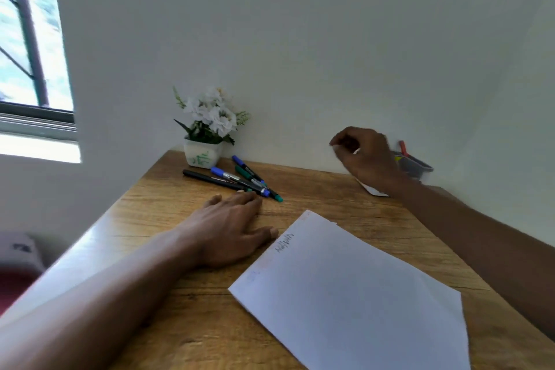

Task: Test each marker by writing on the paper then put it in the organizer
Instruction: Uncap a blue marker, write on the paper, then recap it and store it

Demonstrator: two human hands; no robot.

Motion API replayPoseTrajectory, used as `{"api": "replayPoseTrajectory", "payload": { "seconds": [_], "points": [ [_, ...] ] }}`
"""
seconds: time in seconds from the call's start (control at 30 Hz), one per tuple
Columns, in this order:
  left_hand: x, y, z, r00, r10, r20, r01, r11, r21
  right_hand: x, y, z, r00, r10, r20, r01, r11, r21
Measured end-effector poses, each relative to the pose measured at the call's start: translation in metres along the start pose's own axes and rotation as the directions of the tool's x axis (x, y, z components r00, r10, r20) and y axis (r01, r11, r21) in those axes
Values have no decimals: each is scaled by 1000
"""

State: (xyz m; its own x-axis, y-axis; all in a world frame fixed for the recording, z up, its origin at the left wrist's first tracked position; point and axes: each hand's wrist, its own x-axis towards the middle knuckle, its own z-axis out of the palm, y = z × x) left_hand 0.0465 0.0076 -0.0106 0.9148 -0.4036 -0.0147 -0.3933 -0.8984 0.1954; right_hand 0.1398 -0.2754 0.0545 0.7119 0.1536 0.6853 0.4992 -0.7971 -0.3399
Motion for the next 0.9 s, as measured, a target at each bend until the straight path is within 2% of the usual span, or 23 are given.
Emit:
{"api": "replayPoseTrajectory", "payload": {
  "seconds": [0.07, 0.13, 0.27, 0.5, 0.63, 0.73, 0.8, 0.9],
  "points": [
    [0, 0, 1, 1000, 0, -2, 0, 1000, -2, 11, -24, 25, 965, 86, 249, -102, 993, 52],
    [2, -1, 2, 1000, 0, -4, 0, 1000, -1, 25, -43, 51, 903, 122, 412, -161, 985, 62],
    [3, -2, 3, 1000, 9, -25, -9, 1000, -6, 55, -74, 101, 813, 218, 540, -257, 966, -4],
    [5, -6, 7, 997, 43, -68, -44, 999, -6, 80, -92, 151, 720, 393, 571, -327, 919, -220],
    [6, -7, 9, 996, 50, -76, -51, 999, -9, 85, -97, 159, 716, 430, 549, -331, 903, -275],
    [7, -7, 10, 996, 50, -78, -50, 999, -6, 84, -97, 160, 748, 403, 527, -303, 914, -270],
    [8, -7, 10, 996, 45, -82, -46, 999, -13, 83, -98, 152, 802, 350, 484, -267, 935, -233],
    [8, -7, 10, 996, 44, -78, -47, 998, -35, 82, -101, 120, 882, 268, 387, -275, 961, -40]
  ]
}}
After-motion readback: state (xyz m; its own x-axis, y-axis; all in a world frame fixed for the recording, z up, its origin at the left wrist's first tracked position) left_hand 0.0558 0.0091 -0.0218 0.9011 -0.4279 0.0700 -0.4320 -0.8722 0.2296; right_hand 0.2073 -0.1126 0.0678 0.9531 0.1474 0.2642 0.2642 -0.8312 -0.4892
